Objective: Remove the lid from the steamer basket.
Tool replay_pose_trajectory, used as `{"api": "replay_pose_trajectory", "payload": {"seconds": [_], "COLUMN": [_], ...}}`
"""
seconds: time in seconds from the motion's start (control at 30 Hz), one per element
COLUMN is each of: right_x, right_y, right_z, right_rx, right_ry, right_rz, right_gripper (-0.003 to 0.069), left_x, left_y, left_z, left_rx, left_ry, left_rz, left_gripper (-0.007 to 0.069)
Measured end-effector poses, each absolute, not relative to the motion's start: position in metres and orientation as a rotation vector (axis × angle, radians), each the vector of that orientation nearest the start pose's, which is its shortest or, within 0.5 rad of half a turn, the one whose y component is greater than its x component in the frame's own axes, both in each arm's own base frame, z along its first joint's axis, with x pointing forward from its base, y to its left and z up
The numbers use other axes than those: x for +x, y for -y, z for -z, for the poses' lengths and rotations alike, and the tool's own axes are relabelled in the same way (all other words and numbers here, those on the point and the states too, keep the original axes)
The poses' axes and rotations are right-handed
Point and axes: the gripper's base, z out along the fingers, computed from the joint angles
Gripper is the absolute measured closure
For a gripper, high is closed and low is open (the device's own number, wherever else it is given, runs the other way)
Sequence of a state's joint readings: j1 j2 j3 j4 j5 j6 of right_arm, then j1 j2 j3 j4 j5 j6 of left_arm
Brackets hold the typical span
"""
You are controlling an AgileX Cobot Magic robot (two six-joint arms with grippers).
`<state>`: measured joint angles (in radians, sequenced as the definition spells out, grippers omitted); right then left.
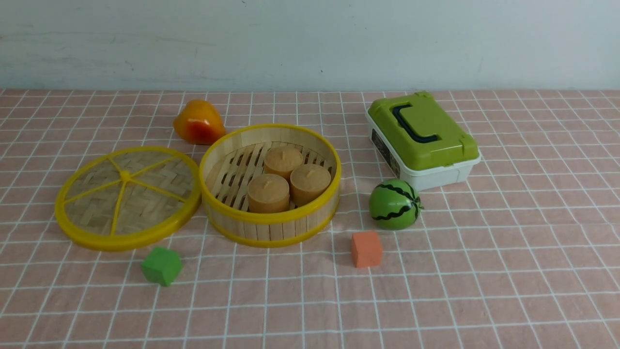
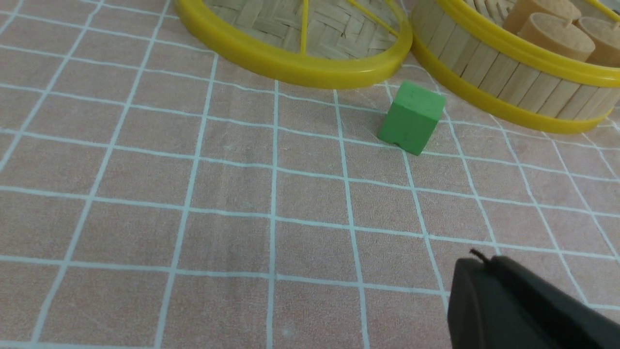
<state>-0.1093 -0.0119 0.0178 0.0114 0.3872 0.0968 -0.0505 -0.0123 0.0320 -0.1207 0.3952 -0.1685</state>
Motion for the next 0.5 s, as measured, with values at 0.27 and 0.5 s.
{"api": "replay_pose_trajectory", "payload": {"seconds": [0.27, 0.5], "right_x": [0.0518, 0.0518], "right_y": [0.0053, 0.0053], "right_z": [-0.173, -0.173], "right_rx": [0.2, 0.2], "right_ry": [-1.866, -1.866], "right_rz": [-0.003, -0.003], "right_gripper": [0.0418, 0.0418], "left_x": [0.0517, 0.0517], "left_y": [0.0068, 0.0068], "left_z": [-0.1679, -0.1679], "left_rx": [-0.187, -0.187], "left_ry": [-1.895, -1.895], "left_rz": [0.269, 0.269], "left_gripper": [0.0629, 0.0627]}}
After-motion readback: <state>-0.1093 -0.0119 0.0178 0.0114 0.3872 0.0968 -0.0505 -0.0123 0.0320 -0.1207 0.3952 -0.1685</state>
